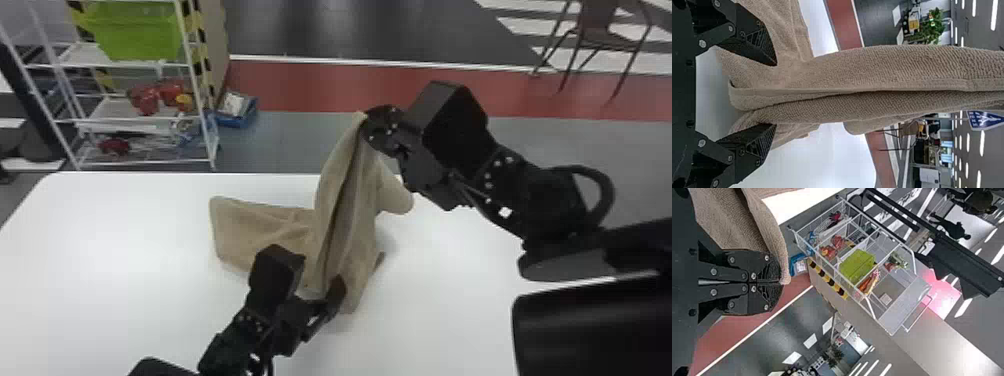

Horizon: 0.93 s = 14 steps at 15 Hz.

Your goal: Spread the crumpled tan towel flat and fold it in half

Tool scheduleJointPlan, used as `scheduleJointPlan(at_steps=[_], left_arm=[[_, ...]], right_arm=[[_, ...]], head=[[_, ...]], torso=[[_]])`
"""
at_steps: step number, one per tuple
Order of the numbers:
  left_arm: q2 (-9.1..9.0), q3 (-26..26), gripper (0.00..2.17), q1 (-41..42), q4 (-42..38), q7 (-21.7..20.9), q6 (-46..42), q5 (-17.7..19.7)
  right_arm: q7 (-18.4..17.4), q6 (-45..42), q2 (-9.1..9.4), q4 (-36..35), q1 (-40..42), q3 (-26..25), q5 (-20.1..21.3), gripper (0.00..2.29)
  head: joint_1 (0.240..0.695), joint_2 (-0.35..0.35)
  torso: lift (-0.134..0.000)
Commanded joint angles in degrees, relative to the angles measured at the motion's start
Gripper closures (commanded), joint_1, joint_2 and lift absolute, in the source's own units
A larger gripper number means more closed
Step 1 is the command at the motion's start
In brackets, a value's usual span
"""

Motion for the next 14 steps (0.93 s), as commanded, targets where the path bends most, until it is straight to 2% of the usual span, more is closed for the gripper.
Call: scheduleJointPlan(at_steps=[1, 4, 6, 9, 14], left_arm=[[-0.15, 1.3, 0.42, 0.5, -0.4, -2.3, 0.0, 0.0], [-0.15, 3.9, 0.31, 2.5, -2.9, -8.3, 0.0, 0.0], [-0.15, 5.3, 0.31, 3.1, -4.5, -11.2, 0.2, 0.0], [-0.15, 5.8, 0.28, 2.4, -3.6, -11.2, 0.2, -0.1], [-0.15, 2.7, 0.33, 0.4, -0.2, -8.8, -1.4, -1.3]], right_arm=[[0.2, 0.0, 0.03, 0.0, 0.2, -0.2, 0.0, 1.44], [0.6, -0.2, -0.06, 0.0, 1.0, -1.2, 0.0, 1.44], [1.0, -0.7, -0.33, 0.0, 1.7, -2.3, 0.0, 1.44], [1.1, -0.9, -0.85, -0.2, 3.0, -3.7, -0.4, 1.44], [1.1, -0.9, -0.85, -1.8, 4.3, -3.8, -0.4, 1.44]], head=[[0.695, -0.081], [0.695, -0.083], [0.695, -0.085], [0.695, -0.082], [0.695, -0.1]], torso=[[-0.123], [-0.123], [-0.123], [-0.123], [-0.123]])
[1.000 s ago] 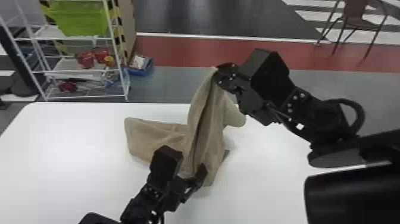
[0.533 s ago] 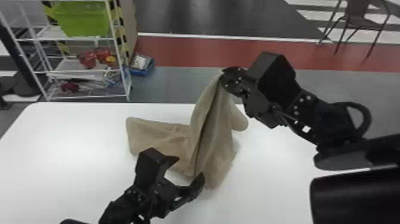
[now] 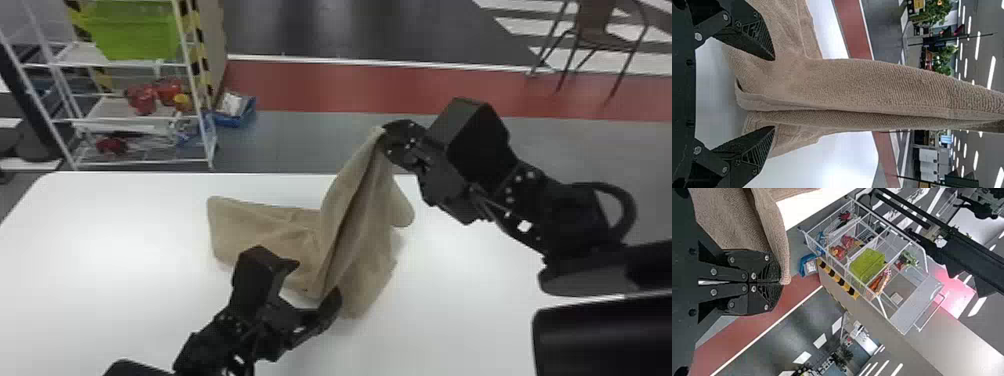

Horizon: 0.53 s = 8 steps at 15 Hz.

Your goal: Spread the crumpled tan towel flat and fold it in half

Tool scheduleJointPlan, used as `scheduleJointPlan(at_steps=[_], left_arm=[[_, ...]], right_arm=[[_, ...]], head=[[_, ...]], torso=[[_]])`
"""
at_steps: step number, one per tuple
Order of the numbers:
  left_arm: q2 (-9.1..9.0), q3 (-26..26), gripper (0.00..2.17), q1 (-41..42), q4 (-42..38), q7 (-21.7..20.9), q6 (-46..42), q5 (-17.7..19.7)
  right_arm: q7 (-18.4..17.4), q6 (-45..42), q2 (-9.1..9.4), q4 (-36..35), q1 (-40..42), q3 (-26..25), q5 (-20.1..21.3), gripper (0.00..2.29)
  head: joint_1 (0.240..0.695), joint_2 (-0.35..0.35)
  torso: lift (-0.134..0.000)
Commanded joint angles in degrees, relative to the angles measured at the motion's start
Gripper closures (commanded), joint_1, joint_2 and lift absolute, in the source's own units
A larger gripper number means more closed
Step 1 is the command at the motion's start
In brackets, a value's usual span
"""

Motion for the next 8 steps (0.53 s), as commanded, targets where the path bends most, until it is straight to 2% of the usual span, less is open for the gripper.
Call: scheduleJointPlan(at_steps=[1, 5, 8], left_arm=[[-0.15, -0.4, 0.36, -0.1, 0.3, 0.0, -0.9, -0.3], [-0.15, -0.7, 0.52, 0.1, 0.2, 0.0, -1.1, -1.0], [-0.15, 0.8, 0.52, 0.2, -0.1, -0.1, -1.1, -1.1]], right_arm=[[0.0, 0.0, -0.06, -0.5, 0.5, -0.2, 0.0, 1.44], [0.0, 0.0, -0.06, -1.2, 0.9, -0.5, -0.3, 1.44], [0.0, -0.5, -0.23, -1.7, 1.7, -1.3, -0.4, 1.44]], head=[[0.695, -0.105], [0.695, -0.116], [0.695, -0.115]], torso=[[-0.123], [-0.123], [-0.123]])
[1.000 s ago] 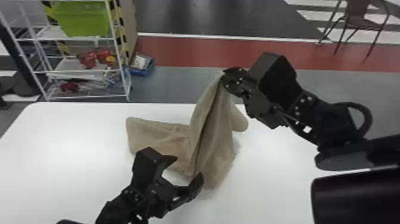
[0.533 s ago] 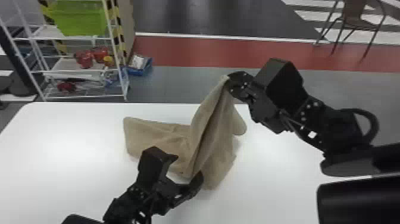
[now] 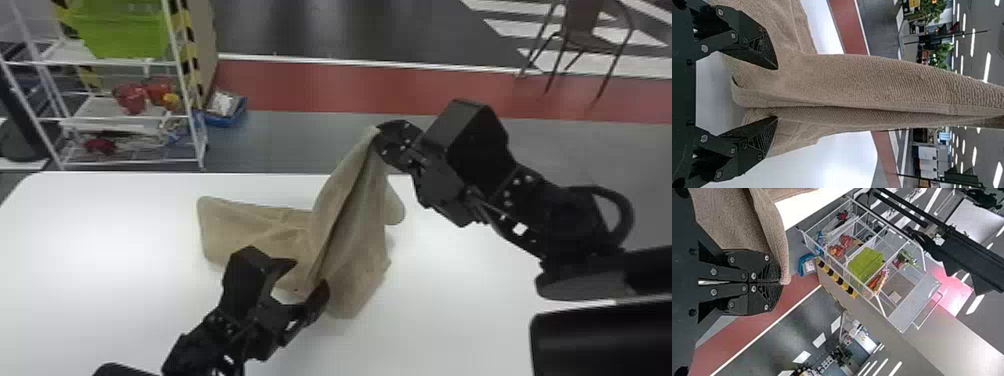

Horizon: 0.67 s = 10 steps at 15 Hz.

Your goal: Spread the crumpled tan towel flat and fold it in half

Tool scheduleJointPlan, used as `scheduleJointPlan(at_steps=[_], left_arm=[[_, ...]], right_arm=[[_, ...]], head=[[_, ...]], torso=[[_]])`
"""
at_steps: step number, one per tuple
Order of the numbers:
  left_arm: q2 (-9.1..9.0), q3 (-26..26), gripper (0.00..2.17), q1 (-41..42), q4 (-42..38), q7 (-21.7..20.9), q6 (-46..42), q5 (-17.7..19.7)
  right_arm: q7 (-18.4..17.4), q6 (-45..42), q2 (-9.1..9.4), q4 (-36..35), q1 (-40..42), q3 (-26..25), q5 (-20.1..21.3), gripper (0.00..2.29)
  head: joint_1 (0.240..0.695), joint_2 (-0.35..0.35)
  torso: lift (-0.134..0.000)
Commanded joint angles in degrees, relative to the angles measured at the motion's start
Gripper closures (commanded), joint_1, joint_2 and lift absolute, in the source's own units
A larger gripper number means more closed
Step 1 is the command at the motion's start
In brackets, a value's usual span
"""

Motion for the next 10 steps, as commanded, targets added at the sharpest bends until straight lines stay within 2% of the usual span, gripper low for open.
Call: scheduleJointPlan(at_steps=[1, 5, 10], left_arm=[[-0.15, 0.9, 0.52, 0.0, 0.0, -0.1, 0.2, 0.0], [-0.15, 1.7, 0.52, 0.1, -0.4, -0.7, 0.0, -1.3], [-0.15, 4.3, 0.52, 1.9, -3.1, -5.0, 0.2, -1.3]], right_arm=[[0.0, -0.4, -0.25, -0.3, 0.6, -0.7, -0.2, 1.44], [0.0, -0.4, -0.25, -0.6, 0.7, -1.3, -0.7, 1.44], [0.0, -0.4, -0.25, -0.6, 0.6, -2.0, -0.9, 1.44]], head=[[0.695, -0.113], [0.695, -0.102], [0.695, -0.095]], torso=[[-0.123], [-0.123], [-0.123]])
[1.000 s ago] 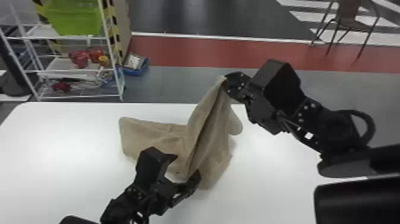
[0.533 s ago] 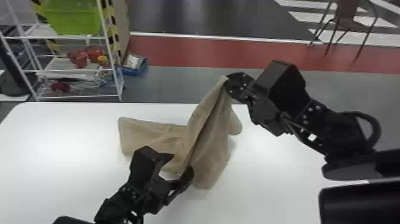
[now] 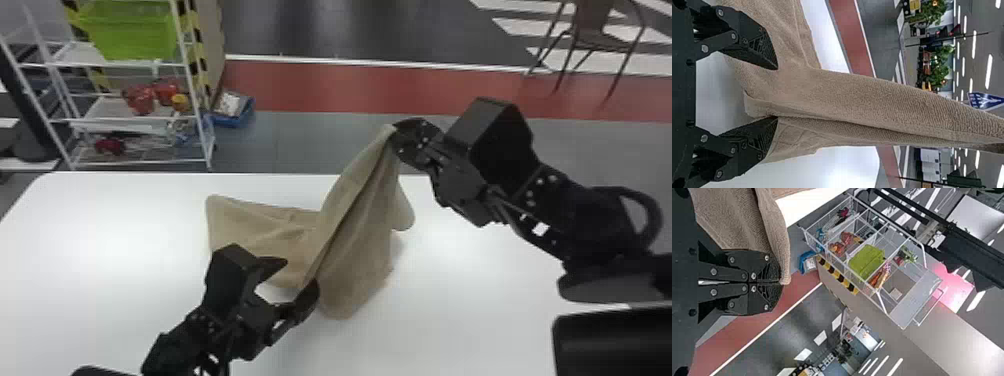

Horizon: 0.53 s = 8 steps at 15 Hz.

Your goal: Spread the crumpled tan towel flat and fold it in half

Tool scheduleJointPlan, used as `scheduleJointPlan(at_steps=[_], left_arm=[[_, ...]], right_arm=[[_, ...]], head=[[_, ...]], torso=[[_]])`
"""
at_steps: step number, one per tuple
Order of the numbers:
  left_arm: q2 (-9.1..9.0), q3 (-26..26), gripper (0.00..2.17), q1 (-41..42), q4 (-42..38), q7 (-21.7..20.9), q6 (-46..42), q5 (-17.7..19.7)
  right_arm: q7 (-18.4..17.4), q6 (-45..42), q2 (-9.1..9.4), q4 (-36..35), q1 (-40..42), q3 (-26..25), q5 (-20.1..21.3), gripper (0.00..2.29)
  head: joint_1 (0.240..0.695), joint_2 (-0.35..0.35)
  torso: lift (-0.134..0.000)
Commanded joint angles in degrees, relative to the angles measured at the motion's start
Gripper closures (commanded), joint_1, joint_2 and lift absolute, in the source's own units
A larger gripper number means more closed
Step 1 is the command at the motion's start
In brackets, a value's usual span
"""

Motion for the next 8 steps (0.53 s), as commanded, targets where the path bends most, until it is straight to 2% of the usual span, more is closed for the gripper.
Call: scheduleJointPlan(at_steps=[1, 8], left_arm=[[-0.15, 0.6, 0.52, 0.3, -0.4, -0.4, 0.2, 0.0], [-0.15, -0.4, 0.51, -0.7, 0.4, -0.4, 0.0, 0.0]], right_arm=[[0.0, 0.0, 0.0, 0.1, -0.1, -0.1, 0.0, 1.44], [0.0, 0.0, 0.26, 0.4, -0.2, -0.1, 0.0, 1.44]], head=[[0.695, -0.094], [0.695, -0.091]], torso=[[-0.123], [-0.123]])
